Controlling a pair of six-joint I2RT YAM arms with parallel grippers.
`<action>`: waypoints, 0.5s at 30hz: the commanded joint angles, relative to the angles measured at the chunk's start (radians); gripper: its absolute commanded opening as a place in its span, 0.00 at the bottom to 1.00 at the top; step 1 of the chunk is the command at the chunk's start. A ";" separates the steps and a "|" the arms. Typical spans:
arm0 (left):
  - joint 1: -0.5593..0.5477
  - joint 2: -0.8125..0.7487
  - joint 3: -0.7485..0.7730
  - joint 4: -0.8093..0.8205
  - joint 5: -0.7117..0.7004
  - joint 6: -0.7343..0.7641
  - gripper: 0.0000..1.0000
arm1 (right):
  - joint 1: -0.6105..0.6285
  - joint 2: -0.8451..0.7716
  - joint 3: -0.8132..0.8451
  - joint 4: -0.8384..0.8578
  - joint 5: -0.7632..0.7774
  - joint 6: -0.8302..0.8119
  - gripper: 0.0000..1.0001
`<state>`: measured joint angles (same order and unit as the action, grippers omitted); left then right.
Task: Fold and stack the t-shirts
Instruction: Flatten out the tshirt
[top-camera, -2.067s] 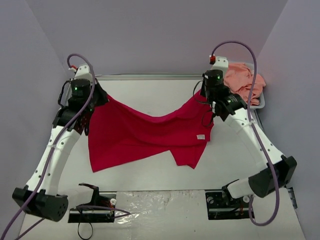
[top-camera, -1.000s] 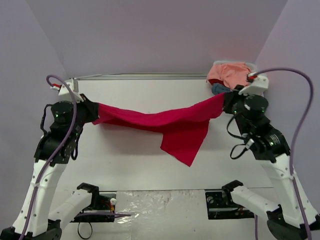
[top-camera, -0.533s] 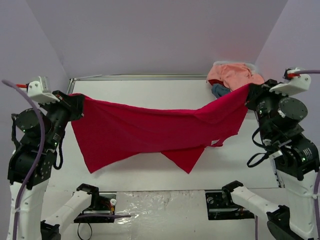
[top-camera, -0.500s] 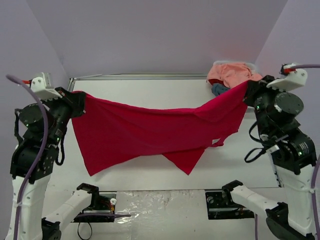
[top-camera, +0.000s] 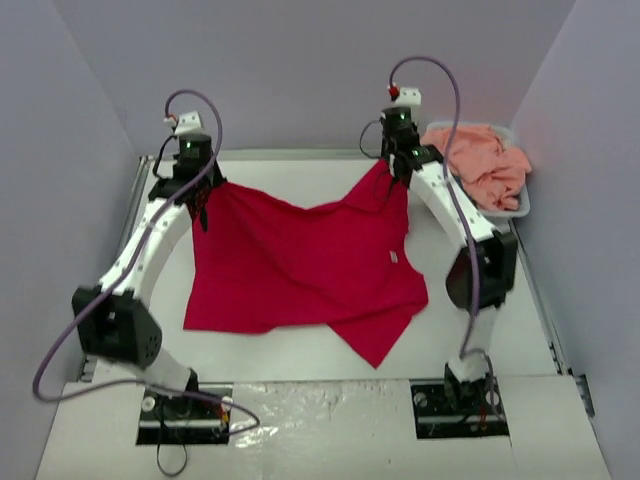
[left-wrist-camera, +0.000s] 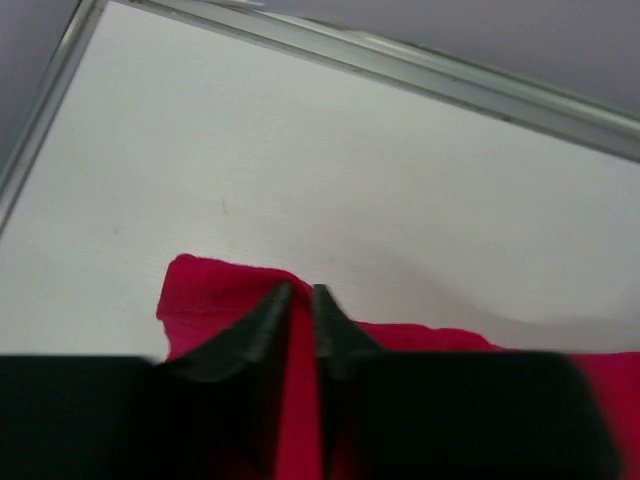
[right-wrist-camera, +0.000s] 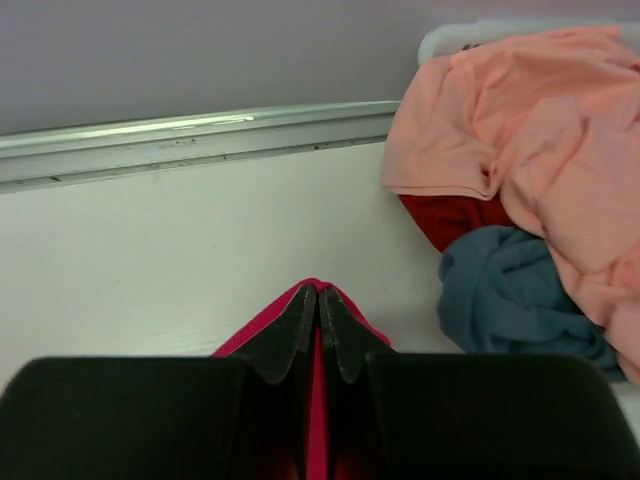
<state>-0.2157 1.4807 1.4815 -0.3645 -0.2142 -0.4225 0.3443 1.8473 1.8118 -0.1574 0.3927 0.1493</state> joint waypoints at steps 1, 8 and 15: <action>0.038 0.136 0.072 0.117 -0.146 0.037 0.12 | -0.024 0.175 0.191 0.064 -0.008 -0.025 0.00; 0.021 0.354 0.225 0.042 -0.142 0.059 0.50 | -0.045 0.437 0.442 -0.010 -0.051 -0.014 0.56; -0.011 0.155 0.027 0.045 -0.099 0.018 0.52 | -0.039 0.238 0.154 0.015 -0.133 0.004 0.51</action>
<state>-0.2119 1.7912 1.5478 -0.3317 -0.3099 -0.3874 0.3012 2.2379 2.0254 -0.1749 0.2996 0.1341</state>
